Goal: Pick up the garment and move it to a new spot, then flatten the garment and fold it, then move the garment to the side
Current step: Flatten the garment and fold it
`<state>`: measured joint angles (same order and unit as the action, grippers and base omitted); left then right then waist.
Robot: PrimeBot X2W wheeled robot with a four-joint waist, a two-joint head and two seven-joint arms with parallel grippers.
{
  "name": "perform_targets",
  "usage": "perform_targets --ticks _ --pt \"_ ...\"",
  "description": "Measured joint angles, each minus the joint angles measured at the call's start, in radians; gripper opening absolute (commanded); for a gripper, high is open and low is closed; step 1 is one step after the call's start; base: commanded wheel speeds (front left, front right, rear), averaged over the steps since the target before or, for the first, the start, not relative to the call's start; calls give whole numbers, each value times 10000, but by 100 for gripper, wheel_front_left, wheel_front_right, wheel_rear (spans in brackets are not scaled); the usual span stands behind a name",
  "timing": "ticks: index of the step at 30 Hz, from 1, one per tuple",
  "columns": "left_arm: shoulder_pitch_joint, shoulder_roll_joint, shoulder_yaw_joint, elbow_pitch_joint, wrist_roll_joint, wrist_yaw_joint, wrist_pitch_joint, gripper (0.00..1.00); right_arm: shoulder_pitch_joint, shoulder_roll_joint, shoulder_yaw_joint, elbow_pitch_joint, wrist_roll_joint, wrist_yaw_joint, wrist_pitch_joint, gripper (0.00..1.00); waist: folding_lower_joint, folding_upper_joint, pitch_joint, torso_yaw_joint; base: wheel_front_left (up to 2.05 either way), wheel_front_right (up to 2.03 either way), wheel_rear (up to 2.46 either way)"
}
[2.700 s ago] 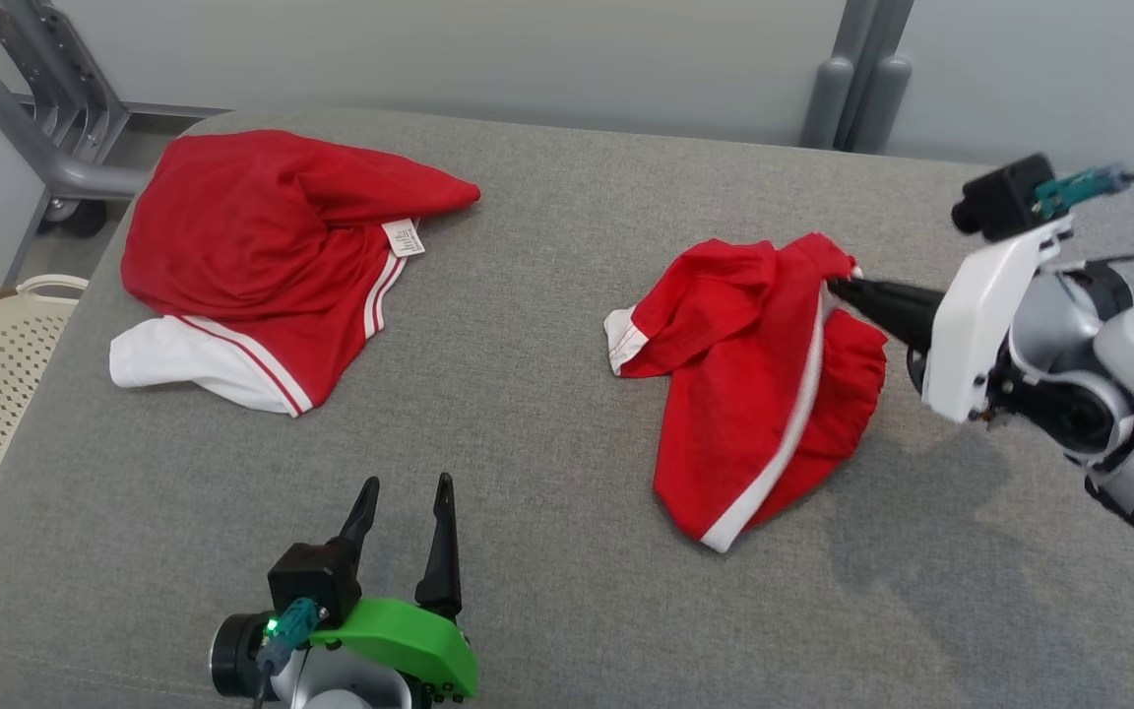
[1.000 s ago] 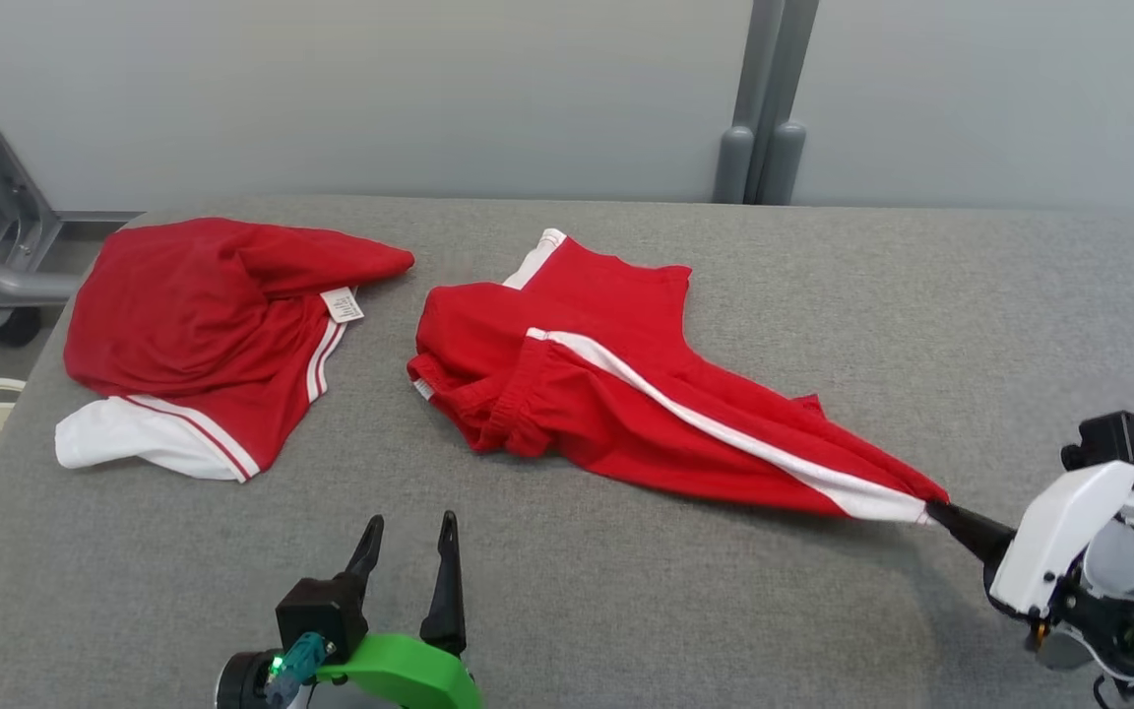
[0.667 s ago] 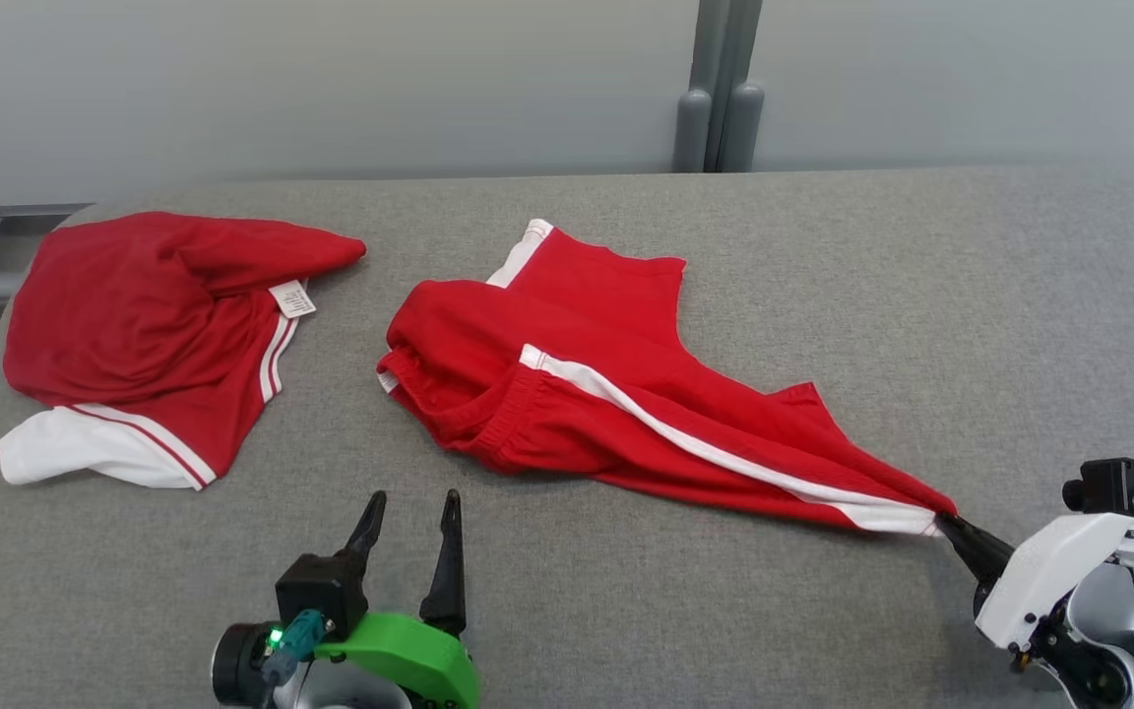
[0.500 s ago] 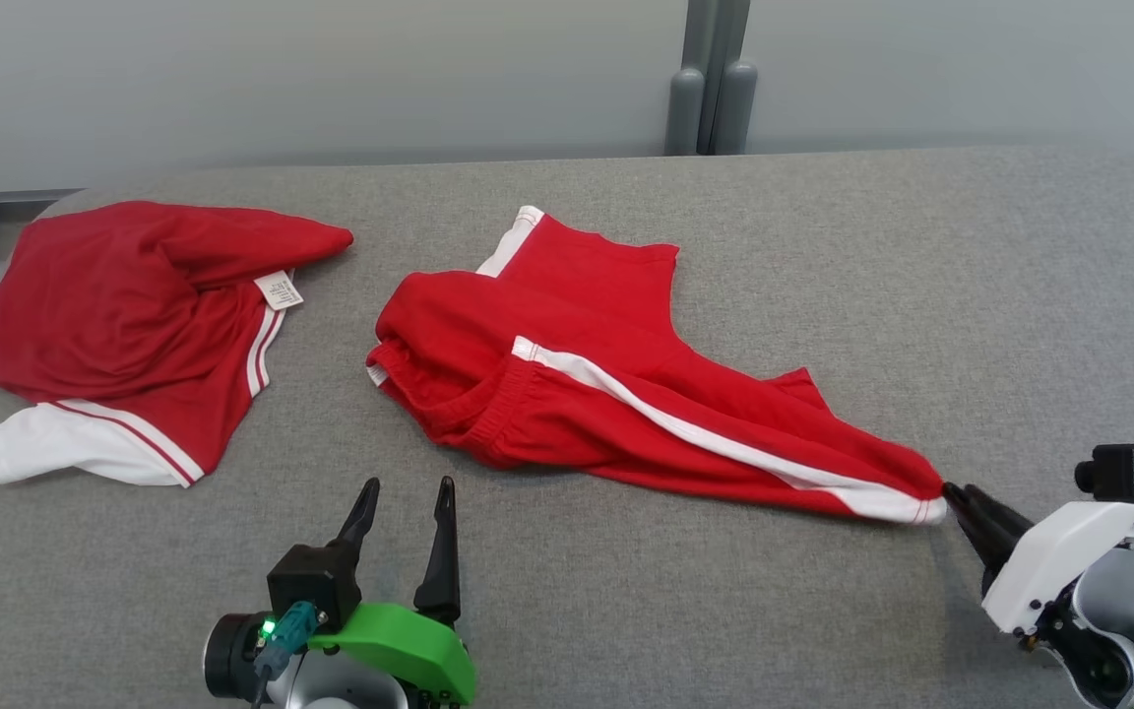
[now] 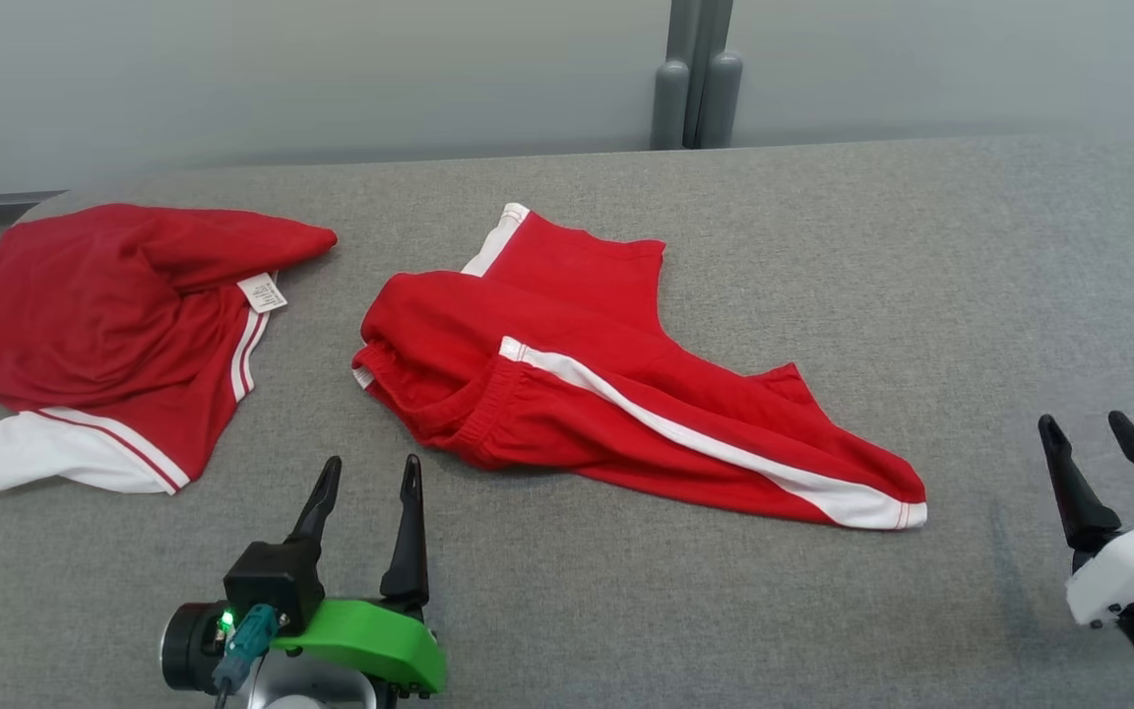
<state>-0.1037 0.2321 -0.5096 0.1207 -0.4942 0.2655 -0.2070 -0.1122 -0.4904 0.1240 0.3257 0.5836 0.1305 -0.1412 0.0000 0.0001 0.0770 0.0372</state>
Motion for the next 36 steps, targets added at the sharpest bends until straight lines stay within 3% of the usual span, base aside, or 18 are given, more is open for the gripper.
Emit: perform_targets --ticks 8,18,24,36 --pt "458 236 366 211 56 104 -389 100 960 1383 -1210 -1290 -2351 0 -1145 100 0 0 -357 -324 0 0 0" --pt "965 543 1193 882 23 -96 -533 100 1665 2481 -936 -2288 -4487 2 -1216 100 0 0 -916 -744 0 0 0" --pt "997 407 1653 1122 88 -247 -543 100 1683 2905 -742 -2199 -4993 2 -1216 100 0 0 -983 -541 0 0 0" --pt "1135 -125 2443 1461 696 -986 -554 100 1698 3534 -941 -1908 -5292 2 -1216 100 0 -1 -1031 329 0 0 0"
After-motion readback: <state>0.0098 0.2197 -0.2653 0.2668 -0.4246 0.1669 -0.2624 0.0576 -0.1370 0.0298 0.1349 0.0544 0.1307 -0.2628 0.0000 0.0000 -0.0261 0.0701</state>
